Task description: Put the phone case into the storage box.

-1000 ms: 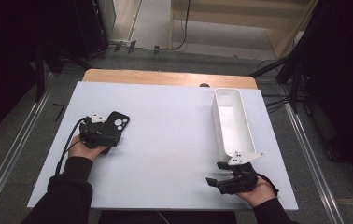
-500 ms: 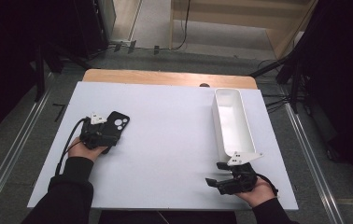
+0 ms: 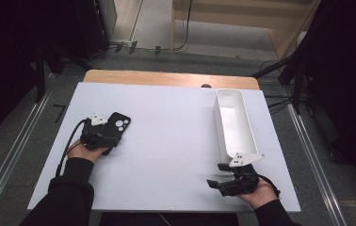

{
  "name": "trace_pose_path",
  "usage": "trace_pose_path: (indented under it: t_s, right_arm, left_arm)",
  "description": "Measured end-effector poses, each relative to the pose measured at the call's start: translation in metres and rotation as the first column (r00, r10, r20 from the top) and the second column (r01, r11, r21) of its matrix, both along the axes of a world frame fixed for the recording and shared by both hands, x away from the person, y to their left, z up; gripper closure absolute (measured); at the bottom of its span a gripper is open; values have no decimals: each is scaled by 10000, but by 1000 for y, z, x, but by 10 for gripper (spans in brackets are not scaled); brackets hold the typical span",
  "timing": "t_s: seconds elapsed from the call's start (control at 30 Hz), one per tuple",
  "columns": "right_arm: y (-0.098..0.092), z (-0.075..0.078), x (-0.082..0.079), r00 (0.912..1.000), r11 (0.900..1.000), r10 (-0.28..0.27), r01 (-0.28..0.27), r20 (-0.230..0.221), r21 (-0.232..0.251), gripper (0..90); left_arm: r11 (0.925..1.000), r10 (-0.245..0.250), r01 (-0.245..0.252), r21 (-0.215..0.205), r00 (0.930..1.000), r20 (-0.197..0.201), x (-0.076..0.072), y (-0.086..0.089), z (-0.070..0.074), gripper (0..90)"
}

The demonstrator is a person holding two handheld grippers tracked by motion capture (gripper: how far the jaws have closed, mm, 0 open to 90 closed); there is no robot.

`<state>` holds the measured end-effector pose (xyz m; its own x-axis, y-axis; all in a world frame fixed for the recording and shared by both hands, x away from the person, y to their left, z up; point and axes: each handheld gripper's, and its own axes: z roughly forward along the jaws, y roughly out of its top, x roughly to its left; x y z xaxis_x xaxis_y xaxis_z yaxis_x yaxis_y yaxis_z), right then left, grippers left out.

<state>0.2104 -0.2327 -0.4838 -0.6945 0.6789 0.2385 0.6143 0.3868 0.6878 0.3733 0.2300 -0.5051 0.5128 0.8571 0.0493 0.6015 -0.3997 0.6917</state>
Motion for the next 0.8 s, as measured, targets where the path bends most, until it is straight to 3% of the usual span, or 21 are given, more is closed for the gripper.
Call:
trace_pose_path:
  t_s: [0.43, 0.57, 0.8]
  right_arm:
    - [-1, 1, 0, 9999, 10000, 56, -56, 98, 76, 218]
    - [0, 1, 0, 9999, 9999, 74, -75, 112, 67, 218]
    - [0, 1, 0, 9999, 9999, 86, -87, 111, 83, 218]
  left_arm:
    - [9996, 166, -168, -211, 9998, -110, 1, 1, 3, 142]
    - [9978, 146, -164, -636, 9995, -274, 1, 4, 7, 144]
    - [9975, 36, -32, -704, 10000, 49, -1, 3, 14, 145]
